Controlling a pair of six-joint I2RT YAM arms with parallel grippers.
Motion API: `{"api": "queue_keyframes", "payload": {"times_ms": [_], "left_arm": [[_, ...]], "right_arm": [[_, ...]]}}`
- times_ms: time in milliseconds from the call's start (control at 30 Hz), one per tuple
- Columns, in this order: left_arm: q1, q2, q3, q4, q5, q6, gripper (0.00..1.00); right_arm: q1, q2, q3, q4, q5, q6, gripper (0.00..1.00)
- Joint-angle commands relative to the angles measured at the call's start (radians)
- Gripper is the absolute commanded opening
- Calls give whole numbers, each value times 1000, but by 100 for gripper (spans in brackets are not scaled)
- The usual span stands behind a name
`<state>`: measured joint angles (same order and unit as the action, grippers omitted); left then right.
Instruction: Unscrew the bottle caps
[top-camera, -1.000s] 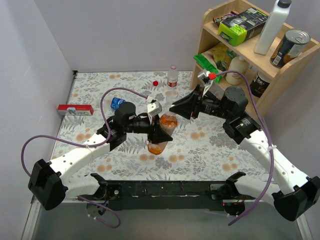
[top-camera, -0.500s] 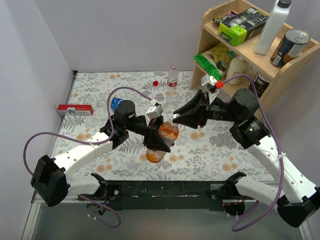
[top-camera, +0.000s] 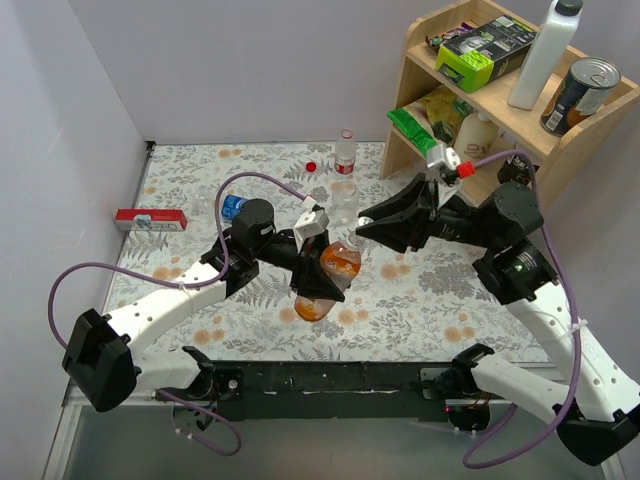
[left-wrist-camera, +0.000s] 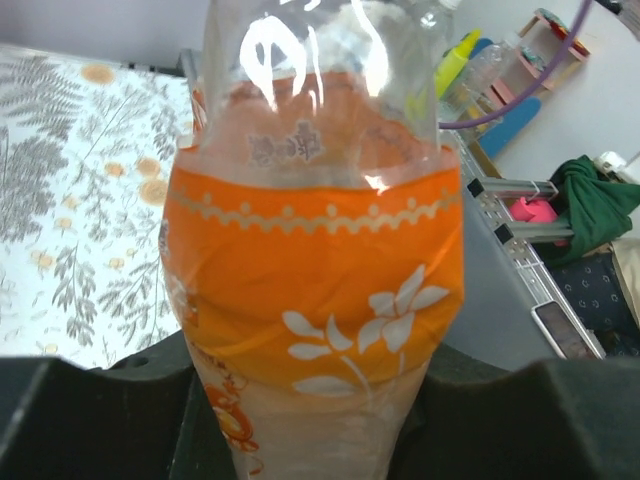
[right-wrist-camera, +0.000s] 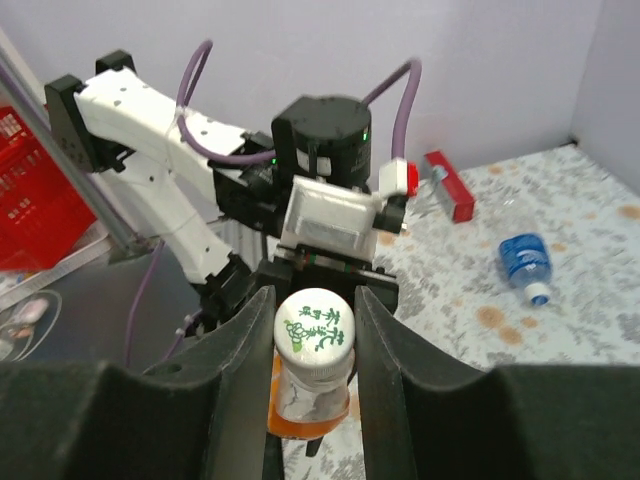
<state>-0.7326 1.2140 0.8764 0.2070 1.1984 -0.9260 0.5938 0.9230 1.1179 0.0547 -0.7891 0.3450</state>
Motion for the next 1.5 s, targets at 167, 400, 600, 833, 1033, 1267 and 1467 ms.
{"api": "queue_keyframes", "payload": {"times_ms": [167,400,600,833,1033,1267,1467], "left_arm": [[12,-16,-1,-55,7,41,37],[127,-82,39,-253,-701,108,37],[193,-168,-4,-267,-1173,169,39],[196,-212,-47,-219,-1269,193,39],[196,-215,-47,-213,-1206,181,39],[194,-237,-48,-212,-1197,173,39],[173,-249,-51,-213,-1159,170,39]], "right_arm": [[-17,-69,77,91,65,-31,17],[-17,-61,-32,-3,260,-63,18],[76,-87,-251,63,433,-32,17],[370,40,-420,95,914,-20,17],[474,318,-438,253,1123,-15,16],[469,598,-328,309,1189,-24,16],[462,766,-274,390,1234,-17,16]]}}
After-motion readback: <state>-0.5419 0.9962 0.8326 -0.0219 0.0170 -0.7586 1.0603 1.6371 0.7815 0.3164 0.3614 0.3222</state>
